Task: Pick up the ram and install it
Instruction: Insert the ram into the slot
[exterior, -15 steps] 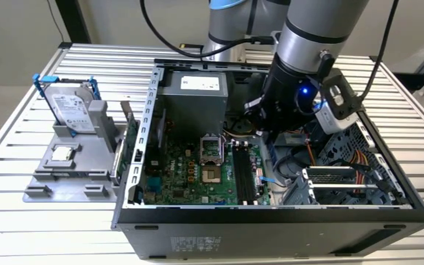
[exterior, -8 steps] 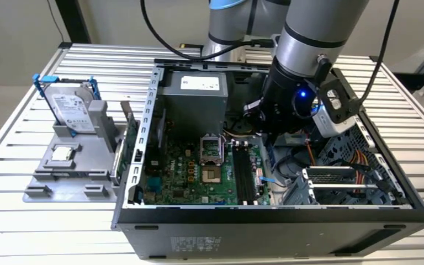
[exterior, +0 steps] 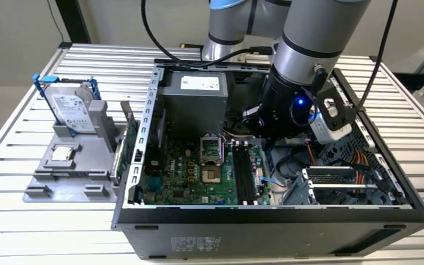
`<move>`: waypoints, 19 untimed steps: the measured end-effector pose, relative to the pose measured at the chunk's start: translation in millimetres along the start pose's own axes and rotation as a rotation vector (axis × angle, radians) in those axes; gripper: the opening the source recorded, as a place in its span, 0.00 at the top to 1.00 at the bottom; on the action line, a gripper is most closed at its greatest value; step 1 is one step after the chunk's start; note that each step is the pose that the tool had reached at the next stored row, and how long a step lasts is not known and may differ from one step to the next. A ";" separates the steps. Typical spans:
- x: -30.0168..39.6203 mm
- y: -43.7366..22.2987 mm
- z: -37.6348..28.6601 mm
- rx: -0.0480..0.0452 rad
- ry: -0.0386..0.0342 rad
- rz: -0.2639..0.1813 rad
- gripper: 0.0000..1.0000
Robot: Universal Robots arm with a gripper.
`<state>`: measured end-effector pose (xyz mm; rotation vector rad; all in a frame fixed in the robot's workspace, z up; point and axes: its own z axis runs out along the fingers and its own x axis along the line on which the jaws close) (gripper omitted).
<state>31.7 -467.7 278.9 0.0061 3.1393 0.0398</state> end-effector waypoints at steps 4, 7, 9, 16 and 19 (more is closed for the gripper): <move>0.2 -3.3 3.3 -0.0001 0.0000 0.000 1.00; 0.5 -5.6 5.2 -0.0001 0.0000 0.000 1.00; 0.7 -6.5 5.7 -0.0002 0.0000 0.000 1.00; 0.9 -6.7 6.3 -0.0002 0.0001 0.000 1.00; 1.1 -7.0 8.4 -0.0003 0.0000 0.000 1.00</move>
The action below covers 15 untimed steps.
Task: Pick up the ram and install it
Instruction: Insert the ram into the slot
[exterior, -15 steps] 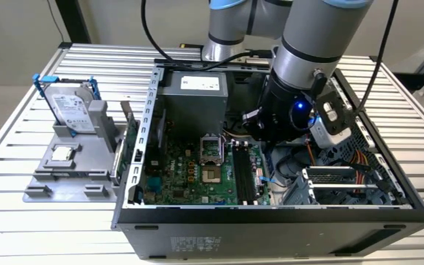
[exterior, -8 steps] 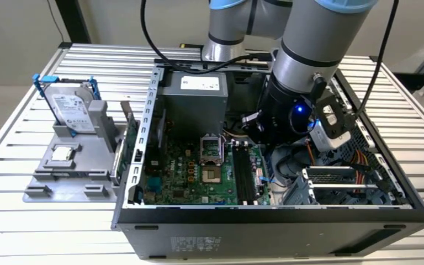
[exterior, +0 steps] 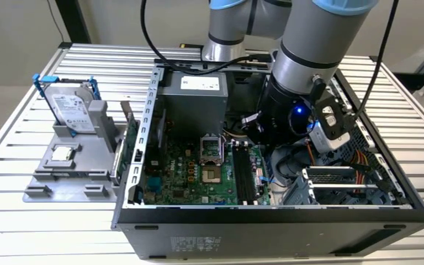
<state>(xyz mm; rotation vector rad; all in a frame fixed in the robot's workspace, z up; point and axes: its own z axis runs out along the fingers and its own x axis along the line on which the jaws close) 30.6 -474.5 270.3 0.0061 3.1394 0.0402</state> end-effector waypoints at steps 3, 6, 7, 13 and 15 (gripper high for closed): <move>0.4 -0.4 4.0 0.0002 0.0001 0.000 1.00; 0.7 -0.9 8.9 0.0002 0.0001 0.000 1.00; 0.7 -1.2 10.7 0.0002 0.0000 0.000 1.00; 0.7 -1.7 21.5 0.0001 0.0000 0.000 1.00; 0.7 -1.8 25.2 0.0002 0.0001 0.000 1.00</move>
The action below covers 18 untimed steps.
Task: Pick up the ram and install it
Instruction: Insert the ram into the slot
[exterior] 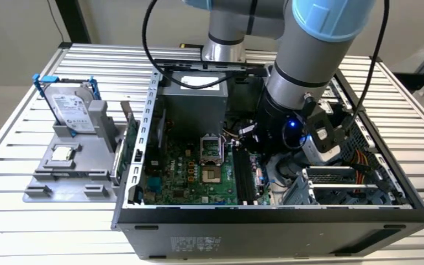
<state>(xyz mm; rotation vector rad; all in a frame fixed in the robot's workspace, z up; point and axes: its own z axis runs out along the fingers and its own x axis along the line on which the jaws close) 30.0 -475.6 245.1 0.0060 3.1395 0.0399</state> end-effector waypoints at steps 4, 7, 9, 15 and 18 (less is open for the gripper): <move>-0.1 -0.2 6.0 0.0000 0.0003 0.000 1.00; -0.1 -0.2 9.0 -0.0001 0.0003 0.000 1.00; 0.2 -0.3 10.1 0.0001 0.0004 0.000 1.00; 3.7 -1.4 11.5 -0.0001 0.0008 0.000 1.00; 4.8 -2.4 12.6 0.0001 0.0012 0.000 1.00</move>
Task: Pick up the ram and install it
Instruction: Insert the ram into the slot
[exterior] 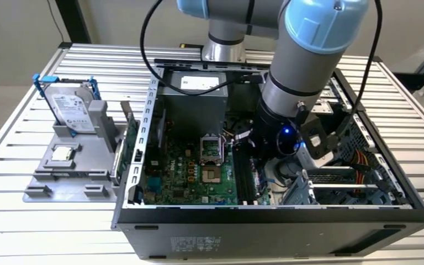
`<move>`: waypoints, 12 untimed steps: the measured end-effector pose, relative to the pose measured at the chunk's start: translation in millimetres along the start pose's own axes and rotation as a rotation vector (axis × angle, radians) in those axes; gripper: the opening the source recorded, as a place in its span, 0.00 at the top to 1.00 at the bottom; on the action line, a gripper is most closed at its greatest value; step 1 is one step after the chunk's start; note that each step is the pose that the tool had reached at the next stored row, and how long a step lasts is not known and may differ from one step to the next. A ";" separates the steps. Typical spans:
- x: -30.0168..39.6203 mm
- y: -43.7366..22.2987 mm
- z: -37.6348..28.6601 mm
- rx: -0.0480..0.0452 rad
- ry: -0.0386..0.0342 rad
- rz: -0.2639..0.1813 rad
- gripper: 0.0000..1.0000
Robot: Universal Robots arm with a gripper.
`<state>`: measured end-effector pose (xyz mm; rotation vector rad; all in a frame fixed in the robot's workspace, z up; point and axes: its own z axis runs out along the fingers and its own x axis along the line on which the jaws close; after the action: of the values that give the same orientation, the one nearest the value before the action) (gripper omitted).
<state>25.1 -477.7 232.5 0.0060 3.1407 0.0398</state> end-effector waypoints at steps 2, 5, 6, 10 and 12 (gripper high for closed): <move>0.9 -0.5 0.8 -0.0002 0.0000 0.000 1.00; 2.6 -1.5 1.6 0.0002 0.0001 0.000 1.00; 3.2 -1.8 2.0 0.0000 0.0001 0.000 1.00; 5.5 -2.8 3.2 -0.0001 0.0001 0.000 1.00; 6.6 -3.3 3.8 -0.0001 0.0001 0.000 1.00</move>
<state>18.6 -480.9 228.6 0.0060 3.1407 0.0400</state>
